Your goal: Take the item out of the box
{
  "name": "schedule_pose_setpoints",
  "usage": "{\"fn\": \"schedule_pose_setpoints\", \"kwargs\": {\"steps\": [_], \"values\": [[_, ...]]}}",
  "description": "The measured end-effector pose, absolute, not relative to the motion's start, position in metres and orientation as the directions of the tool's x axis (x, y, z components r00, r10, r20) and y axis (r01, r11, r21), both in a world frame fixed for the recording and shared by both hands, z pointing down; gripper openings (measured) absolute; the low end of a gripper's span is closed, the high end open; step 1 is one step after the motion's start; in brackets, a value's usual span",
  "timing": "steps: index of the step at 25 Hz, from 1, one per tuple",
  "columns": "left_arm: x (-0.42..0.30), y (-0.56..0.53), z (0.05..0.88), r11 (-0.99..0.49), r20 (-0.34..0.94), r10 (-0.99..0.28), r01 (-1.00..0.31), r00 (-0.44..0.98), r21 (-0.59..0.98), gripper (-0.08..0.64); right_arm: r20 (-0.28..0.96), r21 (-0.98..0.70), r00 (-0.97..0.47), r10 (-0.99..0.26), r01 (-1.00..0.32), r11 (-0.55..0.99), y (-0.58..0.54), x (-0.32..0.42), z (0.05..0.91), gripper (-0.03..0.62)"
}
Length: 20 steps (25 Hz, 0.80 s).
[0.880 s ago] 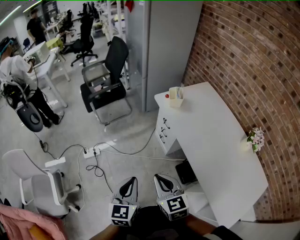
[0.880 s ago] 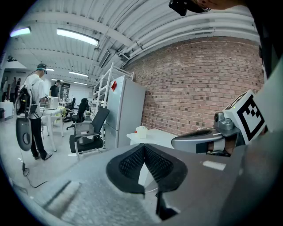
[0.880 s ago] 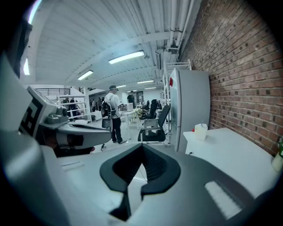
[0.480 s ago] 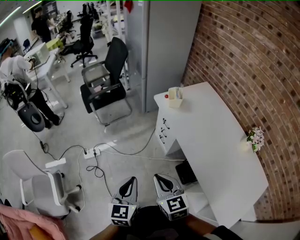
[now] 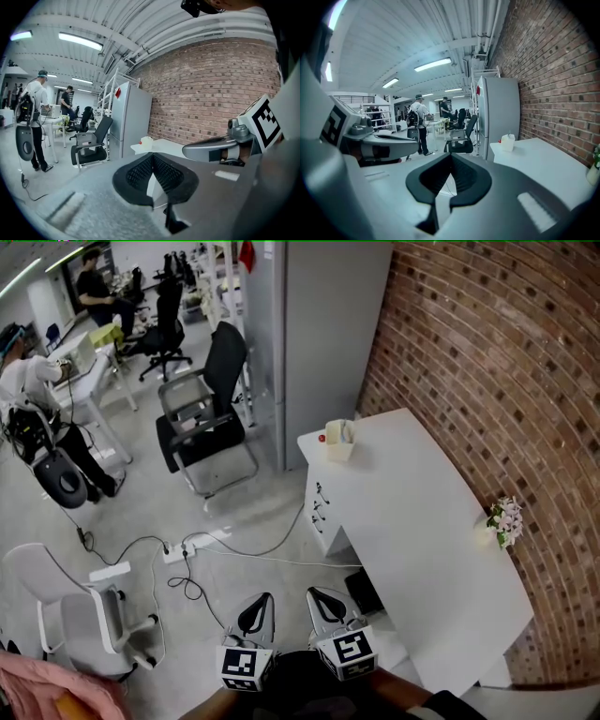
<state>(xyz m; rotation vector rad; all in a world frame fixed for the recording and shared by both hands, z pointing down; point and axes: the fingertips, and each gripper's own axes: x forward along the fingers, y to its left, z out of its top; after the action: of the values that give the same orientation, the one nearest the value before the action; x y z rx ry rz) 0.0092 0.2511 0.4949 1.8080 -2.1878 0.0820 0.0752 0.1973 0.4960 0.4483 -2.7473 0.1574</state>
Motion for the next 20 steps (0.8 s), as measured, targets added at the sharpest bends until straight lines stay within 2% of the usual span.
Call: {"fn": "schedule_pose_setpoints", "kwargs": {"steps": [20], "values": [[0.077, 0.175, 0.498, 0.174, 0.295, -0.946, -0.979, -0.137, 0.103, 0.005, 0.307, -0.070, -0.893, -0.330, -0.367, 0.927, 0.124, 0.144, 0.500, 0.002]]}}
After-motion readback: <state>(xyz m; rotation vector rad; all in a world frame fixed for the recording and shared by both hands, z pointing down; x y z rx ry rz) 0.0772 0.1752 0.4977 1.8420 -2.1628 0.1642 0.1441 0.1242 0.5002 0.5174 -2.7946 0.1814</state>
